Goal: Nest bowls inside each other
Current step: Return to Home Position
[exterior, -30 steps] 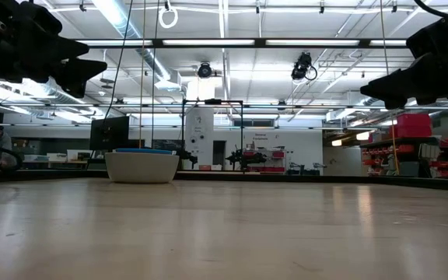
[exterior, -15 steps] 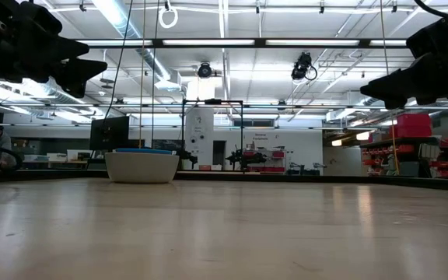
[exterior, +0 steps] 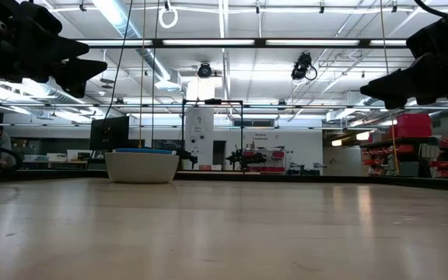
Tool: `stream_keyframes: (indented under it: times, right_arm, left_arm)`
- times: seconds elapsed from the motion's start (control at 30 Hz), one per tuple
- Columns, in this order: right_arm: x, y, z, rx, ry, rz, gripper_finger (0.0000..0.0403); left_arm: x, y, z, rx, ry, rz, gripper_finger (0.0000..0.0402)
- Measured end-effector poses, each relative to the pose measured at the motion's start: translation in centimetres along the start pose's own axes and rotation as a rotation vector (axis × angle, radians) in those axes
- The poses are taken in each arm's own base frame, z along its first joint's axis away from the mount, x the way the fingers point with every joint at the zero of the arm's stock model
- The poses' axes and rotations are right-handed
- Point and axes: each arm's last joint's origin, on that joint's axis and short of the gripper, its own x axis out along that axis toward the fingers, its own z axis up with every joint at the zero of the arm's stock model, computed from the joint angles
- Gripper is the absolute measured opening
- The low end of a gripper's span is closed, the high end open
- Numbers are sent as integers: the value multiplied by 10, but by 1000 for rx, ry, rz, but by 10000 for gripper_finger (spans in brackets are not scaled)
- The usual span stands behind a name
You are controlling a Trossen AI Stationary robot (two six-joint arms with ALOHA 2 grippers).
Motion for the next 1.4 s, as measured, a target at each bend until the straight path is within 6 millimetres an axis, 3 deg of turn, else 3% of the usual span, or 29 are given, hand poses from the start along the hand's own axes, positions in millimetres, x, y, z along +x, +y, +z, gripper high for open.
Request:
stream_keyframes:
  times: [1.4]
  right_arm:
    - [0,0,0,0,0,0,134]
  left_arm:
    - [0,0,0,0,-1,-1,231]
